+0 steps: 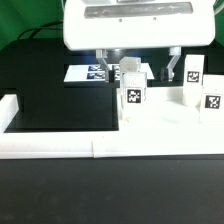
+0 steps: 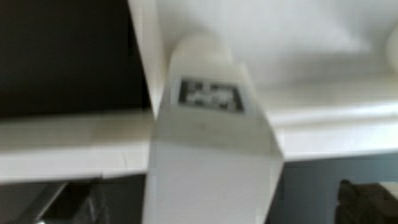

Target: Assemble square table

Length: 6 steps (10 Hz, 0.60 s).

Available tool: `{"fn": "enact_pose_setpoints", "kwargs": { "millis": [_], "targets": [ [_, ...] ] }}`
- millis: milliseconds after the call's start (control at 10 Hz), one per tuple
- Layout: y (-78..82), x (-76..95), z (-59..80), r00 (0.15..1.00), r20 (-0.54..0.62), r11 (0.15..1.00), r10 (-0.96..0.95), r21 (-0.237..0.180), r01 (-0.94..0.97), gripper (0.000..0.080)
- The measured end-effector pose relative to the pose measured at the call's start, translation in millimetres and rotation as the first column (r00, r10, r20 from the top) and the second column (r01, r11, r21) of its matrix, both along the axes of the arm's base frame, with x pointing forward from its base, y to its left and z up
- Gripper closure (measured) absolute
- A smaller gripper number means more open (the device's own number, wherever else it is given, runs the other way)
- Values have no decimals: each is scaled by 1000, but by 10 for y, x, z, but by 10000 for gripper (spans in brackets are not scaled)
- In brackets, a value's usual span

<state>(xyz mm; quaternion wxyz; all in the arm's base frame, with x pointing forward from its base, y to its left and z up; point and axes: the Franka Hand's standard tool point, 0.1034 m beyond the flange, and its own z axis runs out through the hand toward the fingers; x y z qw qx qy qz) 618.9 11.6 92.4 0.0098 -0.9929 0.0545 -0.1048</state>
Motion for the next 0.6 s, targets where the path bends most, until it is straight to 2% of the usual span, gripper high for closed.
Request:
{"fn": "enact_pose_setpoints", "kwargs": {
  "millis": [200,400,600],
  "targets": [
    [34,-7,-70,988,-153,1000,3,27,2,150],
    [-64,20,-107,987,-162,999,-16,32,22,150],
    [-63,19,-111,987,-162,999,-23,32,28,150]
  ]
}}
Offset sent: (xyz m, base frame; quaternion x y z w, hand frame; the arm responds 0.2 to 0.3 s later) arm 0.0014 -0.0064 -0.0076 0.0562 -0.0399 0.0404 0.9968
